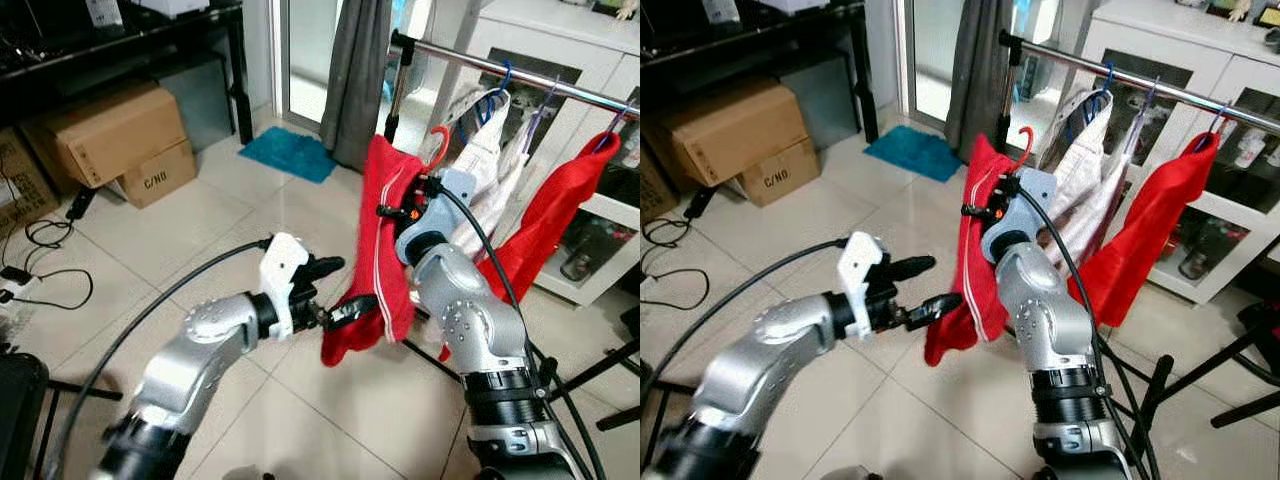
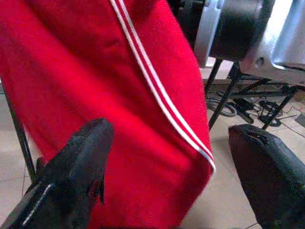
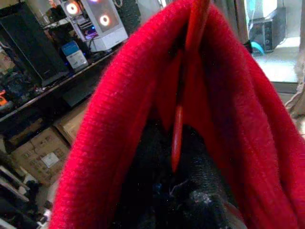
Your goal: Hang hanger
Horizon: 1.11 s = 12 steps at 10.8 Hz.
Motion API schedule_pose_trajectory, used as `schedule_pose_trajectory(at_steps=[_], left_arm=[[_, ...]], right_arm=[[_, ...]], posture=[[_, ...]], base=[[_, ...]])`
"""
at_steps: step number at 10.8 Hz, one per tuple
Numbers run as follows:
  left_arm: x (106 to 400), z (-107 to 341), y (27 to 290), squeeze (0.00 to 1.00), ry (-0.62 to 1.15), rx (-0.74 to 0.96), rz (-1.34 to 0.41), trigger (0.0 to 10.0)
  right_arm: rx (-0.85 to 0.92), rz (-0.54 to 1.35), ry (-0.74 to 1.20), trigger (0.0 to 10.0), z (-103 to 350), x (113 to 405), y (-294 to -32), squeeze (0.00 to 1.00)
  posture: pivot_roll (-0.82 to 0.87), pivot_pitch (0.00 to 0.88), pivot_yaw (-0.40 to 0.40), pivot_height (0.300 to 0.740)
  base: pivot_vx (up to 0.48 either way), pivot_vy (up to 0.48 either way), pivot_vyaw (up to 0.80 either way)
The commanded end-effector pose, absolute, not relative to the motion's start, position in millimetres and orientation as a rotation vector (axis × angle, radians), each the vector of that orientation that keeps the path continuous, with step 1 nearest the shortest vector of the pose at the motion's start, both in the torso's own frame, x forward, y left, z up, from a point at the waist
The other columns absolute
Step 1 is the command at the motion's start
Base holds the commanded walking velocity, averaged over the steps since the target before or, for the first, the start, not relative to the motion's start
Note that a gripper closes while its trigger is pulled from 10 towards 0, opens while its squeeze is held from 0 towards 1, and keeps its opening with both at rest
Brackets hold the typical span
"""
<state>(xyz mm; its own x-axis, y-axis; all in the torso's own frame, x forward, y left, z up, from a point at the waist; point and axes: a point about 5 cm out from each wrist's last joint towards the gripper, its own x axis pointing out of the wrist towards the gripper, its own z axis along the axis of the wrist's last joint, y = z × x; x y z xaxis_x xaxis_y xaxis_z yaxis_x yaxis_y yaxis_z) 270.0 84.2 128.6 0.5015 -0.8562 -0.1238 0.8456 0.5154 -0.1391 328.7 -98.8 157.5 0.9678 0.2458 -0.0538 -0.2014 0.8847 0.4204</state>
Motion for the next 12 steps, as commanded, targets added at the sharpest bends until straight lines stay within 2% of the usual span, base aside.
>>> schedule_pose_trajectory(at_steps=[1,3,7,8,9,10,12], left_arm=[[276,132,83,0.00,0.163,-0.036,-1.016,0.0],[293,134,90,0.00,0.126,-0.025,-0.950,0.0],[297,136,95,0.00,0.097,-0.053,-0.961,0.0],[299,139,103,0.00,0.075,-0.059,-0.907,0.2],[304,148,127,0.00,0.023,-0.083,-0.798,10.0],[304,155,152,1.00,-0.006,-0.065,-0.736,10.0],[307,166,189,1.00,-0.026,-0.013,-0.661,10.0]], right_arm=[[0.442,0.271,0.018,10.0,176,332,-96,0.00],[0.477,0.353,-0.018,10.0,183,328,-90,0.00],[0.480,0.394,-0.030,10.0,185,325,-89,0.00],[0.475,0.425,-0.030,10.0,186,324,-89,0.00],[0.463,0.464,-0.027,10.0,186,321,-94,0.00],[0.449,0.491,-0.023,10.0,186,320,-102,0.00],[0.464,0.598,-0.004,10.0,186,316,-112,0.00]], posture=[[-0.04,0.000,-0.049,0.740],[-0.04,0.000,-0.044,0.740],[-0.05,0.000,-0.035,0.740],[-0.05,0.000,-0.033,0.740],[-0.05,0.000,-0.032,0.740],[-0.04,0.000,-0.032,0.740],[-0.04,0.000,-0.036,0.740]], base=[[0.000,0.000,0.00],[0.000,0.000,0.00],[0.000,0.000,0.00],[0.000,0.000,0.00],[0.000,0.000,0.00],[0.000,0.000,0.00],[0.000,0.000,0.00]])
